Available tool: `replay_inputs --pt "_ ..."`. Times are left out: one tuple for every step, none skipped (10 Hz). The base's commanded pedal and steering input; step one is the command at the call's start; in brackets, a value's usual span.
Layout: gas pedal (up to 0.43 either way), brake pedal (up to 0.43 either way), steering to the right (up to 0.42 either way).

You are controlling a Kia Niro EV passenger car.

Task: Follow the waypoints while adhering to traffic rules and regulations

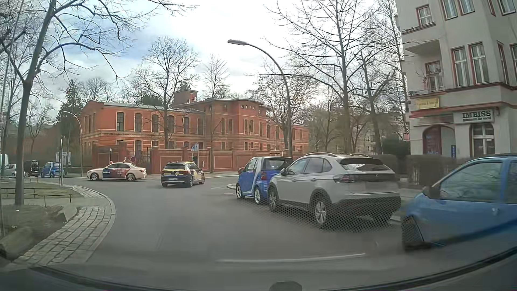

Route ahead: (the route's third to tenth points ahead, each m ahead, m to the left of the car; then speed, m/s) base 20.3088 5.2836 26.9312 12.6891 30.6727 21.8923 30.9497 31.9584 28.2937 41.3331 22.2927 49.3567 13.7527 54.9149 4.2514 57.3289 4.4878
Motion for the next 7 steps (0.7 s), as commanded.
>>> replay_inputs --pt "0.0 0.0 -0.15" --pt "0.0 0.0 -0.149" --pt "0.0 0.0 -0.148" --pt "0.0 0.0 -0.147" --pt "0.0 0.0 -0.146" --pt "0.0 0.0 -0.145" --pt "0.008 0.0 -0.144"
